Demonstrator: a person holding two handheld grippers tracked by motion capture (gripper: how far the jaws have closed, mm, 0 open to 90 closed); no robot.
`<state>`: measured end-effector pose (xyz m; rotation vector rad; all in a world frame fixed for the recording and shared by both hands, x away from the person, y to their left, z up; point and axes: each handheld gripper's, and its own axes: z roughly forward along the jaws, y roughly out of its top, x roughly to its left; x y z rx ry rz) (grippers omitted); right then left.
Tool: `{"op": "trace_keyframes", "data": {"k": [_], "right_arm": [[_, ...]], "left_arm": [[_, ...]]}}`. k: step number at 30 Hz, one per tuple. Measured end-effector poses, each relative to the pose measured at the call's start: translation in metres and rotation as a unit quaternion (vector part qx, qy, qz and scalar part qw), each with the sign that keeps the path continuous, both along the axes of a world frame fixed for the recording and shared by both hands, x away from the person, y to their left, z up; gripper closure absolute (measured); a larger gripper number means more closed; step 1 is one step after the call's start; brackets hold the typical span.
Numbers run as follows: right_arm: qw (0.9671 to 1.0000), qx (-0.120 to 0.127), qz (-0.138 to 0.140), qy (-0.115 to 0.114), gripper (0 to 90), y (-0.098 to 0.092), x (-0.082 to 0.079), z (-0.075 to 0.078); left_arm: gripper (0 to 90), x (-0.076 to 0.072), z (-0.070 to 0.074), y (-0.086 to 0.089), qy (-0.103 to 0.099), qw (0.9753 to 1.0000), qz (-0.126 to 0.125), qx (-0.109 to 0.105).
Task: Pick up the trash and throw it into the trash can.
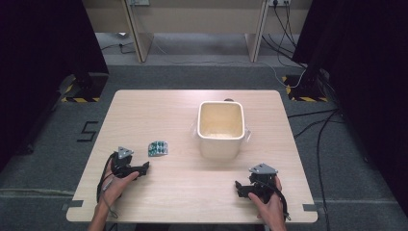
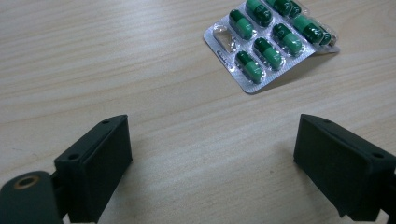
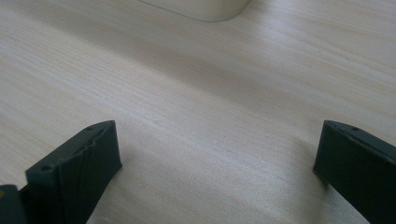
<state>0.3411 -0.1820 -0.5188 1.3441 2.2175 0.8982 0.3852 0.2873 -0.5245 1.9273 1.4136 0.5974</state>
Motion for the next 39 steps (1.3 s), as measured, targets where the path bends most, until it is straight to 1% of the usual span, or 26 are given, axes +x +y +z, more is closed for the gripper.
{"op": "trace_keyframes", "data": {"k": [12,16,18,19,20,22,25,28,32,36,38,39], "right_arm": [[1.0,-0.002,0.002,0.001,0.1,0.0,0.001,0.0],[1.0,-0.002,0.002,0.001,0.1,0.0,0.001,0.0],[1.0,-0.002,0.002,0.001,0.1,0.0,0.001,0.0],[1.0,-0.002,0.002,0.001,0.1,0.0,0.001,0.0],[1.0,-0.002,0.002,0.001,0.1,0.0,0.001,0.0],[1.0,-0.002,0.002,0.001,0.1,0.0,0.001,0.0],[1.0,-0.002,0.002,0.001,0.1,0.0,0.001,0.0],[1.0,-0.002,0.001,0.001,0.1,0.0,0.001,0.0],[1.0,-0.002,0.002,0.001,0.1,0.0,0.001,0.0],[1.0,-0.002,0.002,0.001,0.1,0.0,0.001,0.0],[1.0,-0.002,0.002,0.001,0.1,0.0,0.001,0.0],[1.0,-0.002,0.002,0.001,0.1,0.0,0.001,0.0]], "left_arm": [[10.6,0.0,0.0,0.0,0.0,1.0,0.002,-0.001],[13.1,-0.001,0.001,0.0,0.0,1.0,0.001,-0.002],[14.0,-0.002,0.001,0.0,-0.003,1.0,0.0,-0.007],[14.7,-0.002,0.001,0.0,-0.004,0.9999,-0.002,-0.014],[14.8,-0.002,0.001,0.0,-0.004,0.9999,-0.002,-0.014],[14.8,-0.002,0.001,-0.001,-0.005,0.9997,-0.006,-0.024],[14.8,-0.002,0.002,-0.006,-0.013,0.9994,-0.006,-0.032],[14.8,-0.002,0.003,-0.009,-0.016,0.9993,-0.007,-0.034],[14.8,-0.001,0.004,-0.013,-0.017,0.9993,-0.006,-0.034],[14.8,0.001,0.009,-0.018,-0.02,0.9989,-0.005,-0.043],[14.8,0.002,0.01,-0.02,-0.02,0.9989,-0.006,-0.041],[14.8,0.004,0.011,-0.024,-0.019,0.9991,-0.007,-0.039]]}}
